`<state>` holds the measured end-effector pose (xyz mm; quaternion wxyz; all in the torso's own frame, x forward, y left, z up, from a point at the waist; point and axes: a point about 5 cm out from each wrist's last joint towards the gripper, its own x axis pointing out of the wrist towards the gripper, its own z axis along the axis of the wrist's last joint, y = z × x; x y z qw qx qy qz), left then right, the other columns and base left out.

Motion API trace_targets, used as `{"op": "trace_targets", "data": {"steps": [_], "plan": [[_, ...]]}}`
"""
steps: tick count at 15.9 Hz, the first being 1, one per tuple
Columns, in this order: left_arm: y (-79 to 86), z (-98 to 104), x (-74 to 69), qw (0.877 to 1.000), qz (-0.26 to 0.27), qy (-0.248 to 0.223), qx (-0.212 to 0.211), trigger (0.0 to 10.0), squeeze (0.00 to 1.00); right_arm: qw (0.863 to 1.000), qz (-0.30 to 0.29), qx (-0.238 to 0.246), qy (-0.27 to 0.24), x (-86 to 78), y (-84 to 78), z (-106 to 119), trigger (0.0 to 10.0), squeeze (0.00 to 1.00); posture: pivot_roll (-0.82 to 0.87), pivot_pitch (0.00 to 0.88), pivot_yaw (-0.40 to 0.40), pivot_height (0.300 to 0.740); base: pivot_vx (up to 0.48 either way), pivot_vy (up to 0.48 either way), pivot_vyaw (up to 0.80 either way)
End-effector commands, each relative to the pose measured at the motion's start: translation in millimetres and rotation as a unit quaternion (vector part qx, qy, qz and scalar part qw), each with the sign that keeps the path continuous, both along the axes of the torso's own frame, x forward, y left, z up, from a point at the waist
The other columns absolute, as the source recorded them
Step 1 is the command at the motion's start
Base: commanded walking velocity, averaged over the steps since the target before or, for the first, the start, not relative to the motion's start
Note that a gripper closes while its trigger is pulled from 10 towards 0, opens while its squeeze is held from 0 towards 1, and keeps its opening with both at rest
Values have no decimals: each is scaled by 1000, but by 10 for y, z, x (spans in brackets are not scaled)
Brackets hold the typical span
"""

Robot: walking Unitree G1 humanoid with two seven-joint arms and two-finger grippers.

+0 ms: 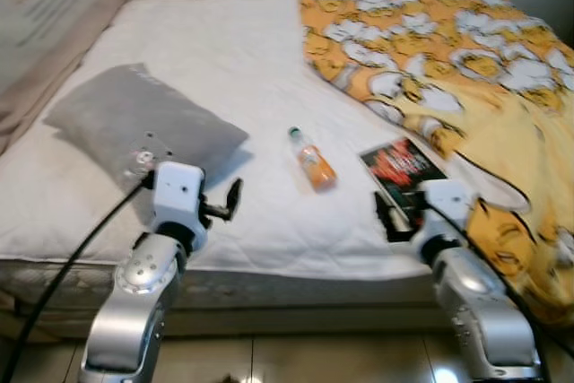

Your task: Clean up the room

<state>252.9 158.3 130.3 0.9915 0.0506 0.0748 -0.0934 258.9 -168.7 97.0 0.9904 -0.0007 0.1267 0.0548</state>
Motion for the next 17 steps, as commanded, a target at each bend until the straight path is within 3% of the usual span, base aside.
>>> {"op": "trace_targets", "data": {"steps": [1, 7, 12, 14, 17], "plan": [[79, -15, -1, 1000, 13, 3, 12, 10000, 0, 1000, 13, 7, 1, 11, 82, -5, 10000, 0, 49, 0, 6, 740, 307, 0, 0], [69, -13, 11, 1000, 10, 1, 14, 10000, 0, 999, 34, -22, -4, 32, 123, 2, 10000, 0, 51, 0, 7, 740, 307, 0, 153], [41, 2, 13, 1000, 2, 0, 17, 10000, 0, 1000, 14, -8, 2, 35, 82, -18, 10000, 0, 46, 0, 16, 740, 300, 0, 0], [37, 11, 16, 1000, 0, -1, 19, 10000, 0, 999, 23, -28, 0, 59, 98, -17, 10000, 0, 47, 0, 18, 740, 292, 0, 0], [39, 29, 20, 1000, -3, -3, 21, 10000, 0, 1000, 14, -21, -1, 85, 113, -16, 10000, 0, 49, 0, 19, 740, 292, 0, 750]]}}
